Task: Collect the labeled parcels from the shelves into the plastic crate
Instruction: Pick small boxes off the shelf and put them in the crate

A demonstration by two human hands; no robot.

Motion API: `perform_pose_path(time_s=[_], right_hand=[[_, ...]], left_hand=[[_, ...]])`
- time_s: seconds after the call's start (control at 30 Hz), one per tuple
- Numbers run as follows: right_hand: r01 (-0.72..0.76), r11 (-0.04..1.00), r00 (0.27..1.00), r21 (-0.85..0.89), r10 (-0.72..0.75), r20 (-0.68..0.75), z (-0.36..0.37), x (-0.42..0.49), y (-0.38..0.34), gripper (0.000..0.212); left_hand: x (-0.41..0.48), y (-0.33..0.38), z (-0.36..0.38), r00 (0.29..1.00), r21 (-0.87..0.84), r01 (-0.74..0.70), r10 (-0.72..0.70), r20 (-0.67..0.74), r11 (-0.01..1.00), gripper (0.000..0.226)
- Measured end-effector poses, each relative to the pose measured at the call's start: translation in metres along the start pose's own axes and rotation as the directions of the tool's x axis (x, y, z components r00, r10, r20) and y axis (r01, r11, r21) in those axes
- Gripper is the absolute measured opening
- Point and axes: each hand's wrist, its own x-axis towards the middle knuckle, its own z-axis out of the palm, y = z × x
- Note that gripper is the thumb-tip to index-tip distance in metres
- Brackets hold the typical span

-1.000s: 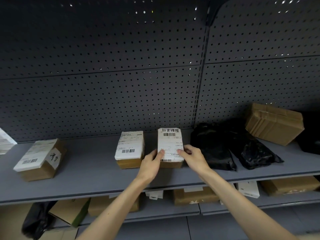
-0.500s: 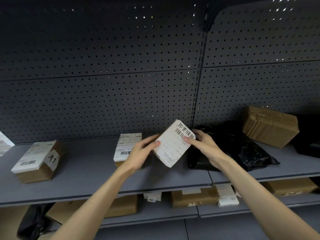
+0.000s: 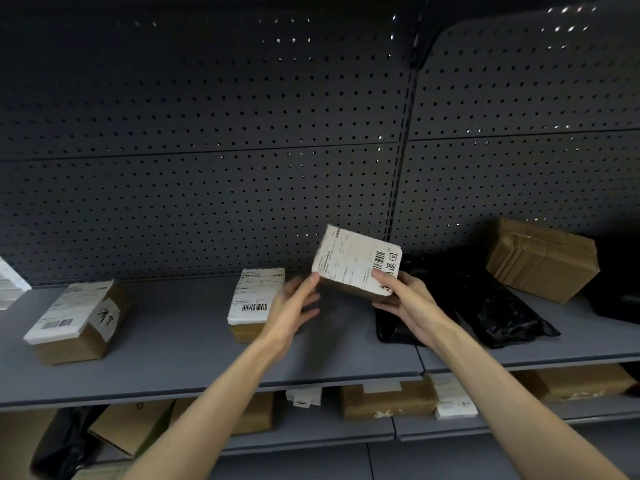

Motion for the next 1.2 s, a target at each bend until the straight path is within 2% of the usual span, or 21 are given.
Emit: perform_pose_path(time_s=[0.1, 0.2, 0.27, 0.33, 0.4, 0.5, 0.53, 0.67, 0.8, 1.03, 1.2], right_hand=[[0.006, 0.999, 1.000, 0.048, -0.006, -0.004, 0.011, -0.004, 0.004, 0.049], [0.010, 1.000, 0.998, 0.026, -0.011, 0.056, 0.023, -0.009, 0.009, 0.041], [0.012, 1.000, 0.996, 0.018, -0.013, 0.090, 0.028, -0.013, 0.010, 0.037], [0.021, 1.000, 0.993, -0.006, -0.021, 0.120, 0.026, -0.013, 0.010, 0.038], [0.033, 0.999, 0.992, -0.029, -0.029, 0.124, 0.021, -0.012, 0.007, 0.052], [0.075, 0.996, 0.994, -0.054, -0.071, 0.080, 0.016, -0.009, -0.003, 0.090], [0.093, 0.994, 0.993, -0.063, -0.088, 0.079, 0.016, -0.008, -0.007, 0.094], [0.167, 0.977, 0.980, -0.135, -0.149, 0.135, 0.023, -0.005, -0.021, 0.077], [0.237, 0.962, 0.967, -0.134, -0.220, 0.131, 0.034, -0.005, -0.034, 0.052], [0.349, 0.921, 0.935, -0.175, -0.329, 0.132, 0.053, 0.004, -0.078, 0.037], [0.468, 0.863, 0.882, -0.193, -0.440, 0.172, 0.069, 0.005, -0.122, 0.042]], left_hand=[[-0.004, -0.014, 0.016, 0.998, 0.006, 0.054, -0.054, 0.044, 0.999, 0.101], [-0.003, -0.015, 0.030, 0.996, 0.002, -0.005, 0.005, 0.085, 1.000, 0.074], [-0.002, -0.011, 0.032, 0.997, -0.040, -0.052, 0.054, 0.052, 0.998, 0.059], [0.000, -0.006, 0.030, 0.994, -0.021, -0.106, 0.106, 0.034, 0.994, 0.056], [0.003, 0.000, 0.025, 0.988, 0.018, -0.148, 0.147, 0.036, 0.989, 0.060], [0.004, 0.013, 0.018, 0.983, 0.035, -0.185, 0.185, 0.021, 0.982, 0.052], [0.004, 0.017, 0.017, 0.981, 0.049, -0.195, 0.194, 0.026, 0.980, 0.048], [0.004, 0.030, 0.018, 0.973, 0.100, -0.228, 0.225, 0.044, 0.968, 0.037], [0.003, 0.042, 0.019, 0.962, 0.100, -0.274, 0.271, 0.039, 0.957, 0.040], [0.001, 0.093, 0.021, 0.912, 0.169, -0.408, 0.409, 0.029, 0.897, 0.044], [-0.003, 0.139, 0.023, 0.853, 0.200, -0.520, 0.517, 0.069, 0.831, 0.036]])
